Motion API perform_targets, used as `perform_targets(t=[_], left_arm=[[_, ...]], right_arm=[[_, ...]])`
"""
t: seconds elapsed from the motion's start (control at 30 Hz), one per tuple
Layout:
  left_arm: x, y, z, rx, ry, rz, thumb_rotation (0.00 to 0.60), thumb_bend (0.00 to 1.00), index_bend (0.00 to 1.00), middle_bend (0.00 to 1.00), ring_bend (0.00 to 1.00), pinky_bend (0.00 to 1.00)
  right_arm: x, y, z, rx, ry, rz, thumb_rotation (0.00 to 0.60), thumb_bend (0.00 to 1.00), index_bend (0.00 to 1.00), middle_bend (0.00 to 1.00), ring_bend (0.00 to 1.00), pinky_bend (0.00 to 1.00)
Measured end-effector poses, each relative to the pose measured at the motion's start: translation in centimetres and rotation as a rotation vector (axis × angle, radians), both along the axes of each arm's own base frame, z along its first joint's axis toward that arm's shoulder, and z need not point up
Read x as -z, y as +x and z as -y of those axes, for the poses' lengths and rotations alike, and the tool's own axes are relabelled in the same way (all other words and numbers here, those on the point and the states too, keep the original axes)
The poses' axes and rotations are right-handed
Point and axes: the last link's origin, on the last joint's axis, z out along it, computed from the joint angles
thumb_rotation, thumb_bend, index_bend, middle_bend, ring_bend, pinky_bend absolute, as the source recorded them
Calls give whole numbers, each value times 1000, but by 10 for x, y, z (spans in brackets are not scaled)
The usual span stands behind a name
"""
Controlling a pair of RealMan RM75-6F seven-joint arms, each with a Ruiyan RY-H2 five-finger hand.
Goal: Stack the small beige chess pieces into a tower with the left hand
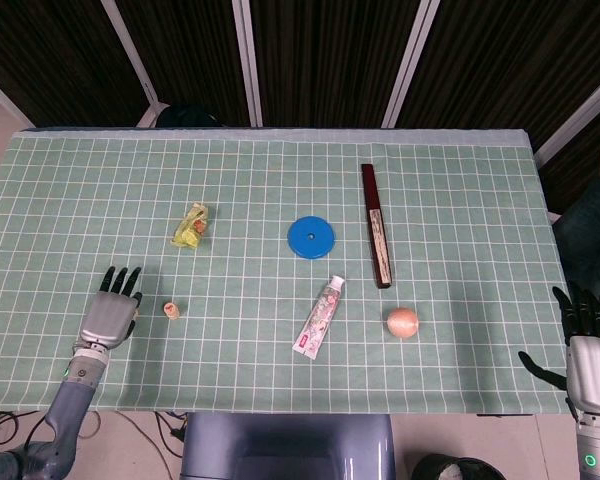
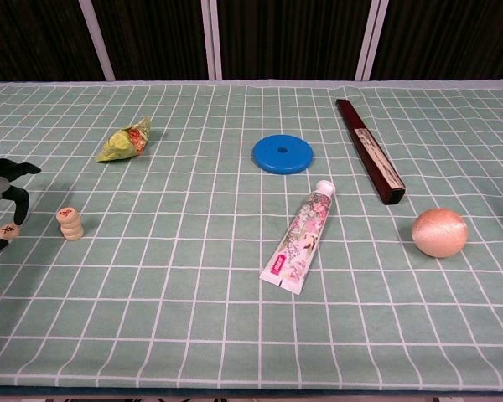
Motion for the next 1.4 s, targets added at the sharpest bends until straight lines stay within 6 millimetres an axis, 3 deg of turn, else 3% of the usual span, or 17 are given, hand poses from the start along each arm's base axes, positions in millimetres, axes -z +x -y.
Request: perform_targets(t=[0.3, 1.4], left_arm=[[-2, -3, -1, -6, 3, -8, 600, 311, 435, 0, 0, 0], [0, -4, -1, -14, -4, -28, 600, 315, 481, 0, 0, 0]], right_arm=[[0, 0, 0, 1, 2, -1, 600, 232, 81, 13, 0, 0], [0, 0, 0, 6, 2, 4, 600, 233, 81, 13, 0, 0]])
